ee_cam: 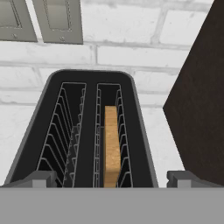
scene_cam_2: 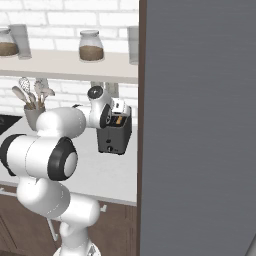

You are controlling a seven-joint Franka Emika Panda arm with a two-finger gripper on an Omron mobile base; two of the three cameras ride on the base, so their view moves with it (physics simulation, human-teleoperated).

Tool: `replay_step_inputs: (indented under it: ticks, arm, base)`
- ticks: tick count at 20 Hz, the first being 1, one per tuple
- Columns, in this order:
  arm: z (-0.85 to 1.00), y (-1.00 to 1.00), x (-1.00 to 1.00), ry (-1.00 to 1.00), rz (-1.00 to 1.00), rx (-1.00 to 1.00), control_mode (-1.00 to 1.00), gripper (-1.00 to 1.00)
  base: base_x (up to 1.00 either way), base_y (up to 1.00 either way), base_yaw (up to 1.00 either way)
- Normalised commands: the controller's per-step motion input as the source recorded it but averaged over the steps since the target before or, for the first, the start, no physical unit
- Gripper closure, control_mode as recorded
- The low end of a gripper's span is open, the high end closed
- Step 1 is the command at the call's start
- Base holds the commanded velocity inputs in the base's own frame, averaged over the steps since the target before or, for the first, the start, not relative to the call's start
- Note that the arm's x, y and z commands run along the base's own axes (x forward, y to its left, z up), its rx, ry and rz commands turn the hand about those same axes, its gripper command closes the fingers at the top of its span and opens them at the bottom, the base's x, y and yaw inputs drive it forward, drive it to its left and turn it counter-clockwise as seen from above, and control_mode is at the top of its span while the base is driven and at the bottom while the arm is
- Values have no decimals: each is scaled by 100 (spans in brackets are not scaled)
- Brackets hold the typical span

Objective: Start the toaster. Once the lever pops up, take the bread to the plate on the dining counter.

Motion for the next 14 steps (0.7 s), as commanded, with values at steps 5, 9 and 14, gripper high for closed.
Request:
replay_step_inputs:
  ticks: [5, 9, 14]
  arm:
    - [0, 0, 0, 0, 0, 0, -100, -100]
    - [0, 0, 0, 0, 0, 0, -100, -100]
    - [0, 0, 0, 0, 0, 0, -100, -100]
  base:
    - [0, 0, 0]
    - [0, 0, 0]
    - [0, 0, 0]
